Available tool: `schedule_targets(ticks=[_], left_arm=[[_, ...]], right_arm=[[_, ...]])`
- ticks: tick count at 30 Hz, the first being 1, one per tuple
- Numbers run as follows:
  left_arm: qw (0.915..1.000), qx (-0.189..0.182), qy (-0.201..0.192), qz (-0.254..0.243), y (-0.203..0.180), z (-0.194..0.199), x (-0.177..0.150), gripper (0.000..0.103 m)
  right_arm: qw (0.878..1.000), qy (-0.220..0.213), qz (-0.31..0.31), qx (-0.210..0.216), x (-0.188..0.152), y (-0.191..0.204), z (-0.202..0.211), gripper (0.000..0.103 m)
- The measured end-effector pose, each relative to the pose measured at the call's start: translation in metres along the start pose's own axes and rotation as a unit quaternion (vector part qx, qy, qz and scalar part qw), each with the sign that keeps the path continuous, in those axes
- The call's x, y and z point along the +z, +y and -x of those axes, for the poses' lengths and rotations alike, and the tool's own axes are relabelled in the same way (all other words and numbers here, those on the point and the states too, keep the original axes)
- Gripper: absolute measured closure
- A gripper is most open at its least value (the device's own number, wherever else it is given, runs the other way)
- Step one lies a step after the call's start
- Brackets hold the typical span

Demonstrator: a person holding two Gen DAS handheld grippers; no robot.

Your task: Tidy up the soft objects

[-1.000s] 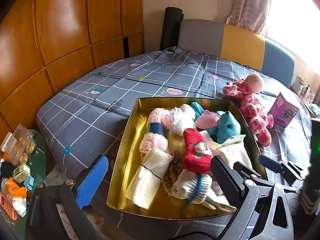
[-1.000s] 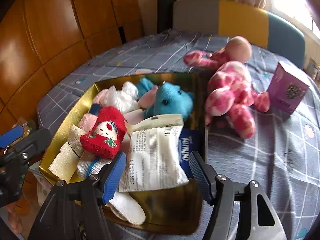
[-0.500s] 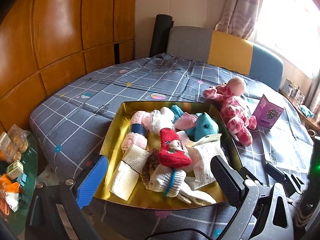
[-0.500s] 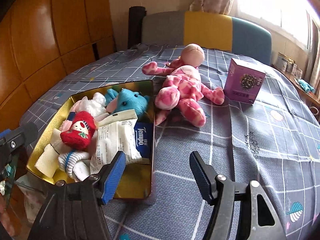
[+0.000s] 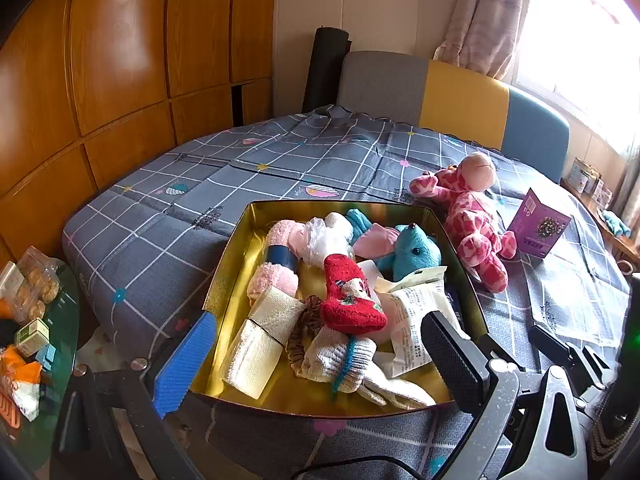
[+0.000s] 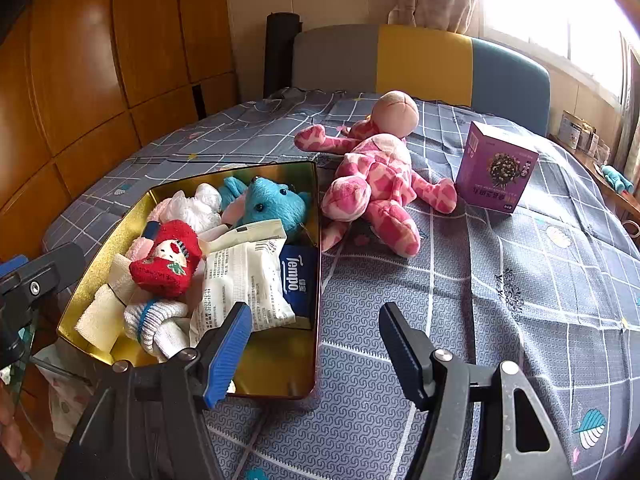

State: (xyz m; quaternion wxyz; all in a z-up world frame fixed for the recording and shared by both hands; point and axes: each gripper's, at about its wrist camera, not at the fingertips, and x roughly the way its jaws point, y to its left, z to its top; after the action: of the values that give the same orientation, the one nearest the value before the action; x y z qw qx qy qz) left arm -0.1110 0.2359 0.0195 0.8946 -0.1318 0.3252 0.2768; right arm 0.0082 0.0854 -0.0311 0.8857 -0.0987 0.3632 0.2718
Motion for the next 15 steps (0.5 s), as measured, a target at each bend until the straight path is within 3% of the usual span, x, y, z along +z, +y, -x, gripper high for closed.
schedule_targets(ticks=[15], left_arm=[[1.0,0.002,0.007,0.001,0.0012,-0.0047,-0.0011,0.0]], right_arm=[[1.0,-0.002,0.0,-0.001,0.0002,0.0002,0.0007,0.036]])
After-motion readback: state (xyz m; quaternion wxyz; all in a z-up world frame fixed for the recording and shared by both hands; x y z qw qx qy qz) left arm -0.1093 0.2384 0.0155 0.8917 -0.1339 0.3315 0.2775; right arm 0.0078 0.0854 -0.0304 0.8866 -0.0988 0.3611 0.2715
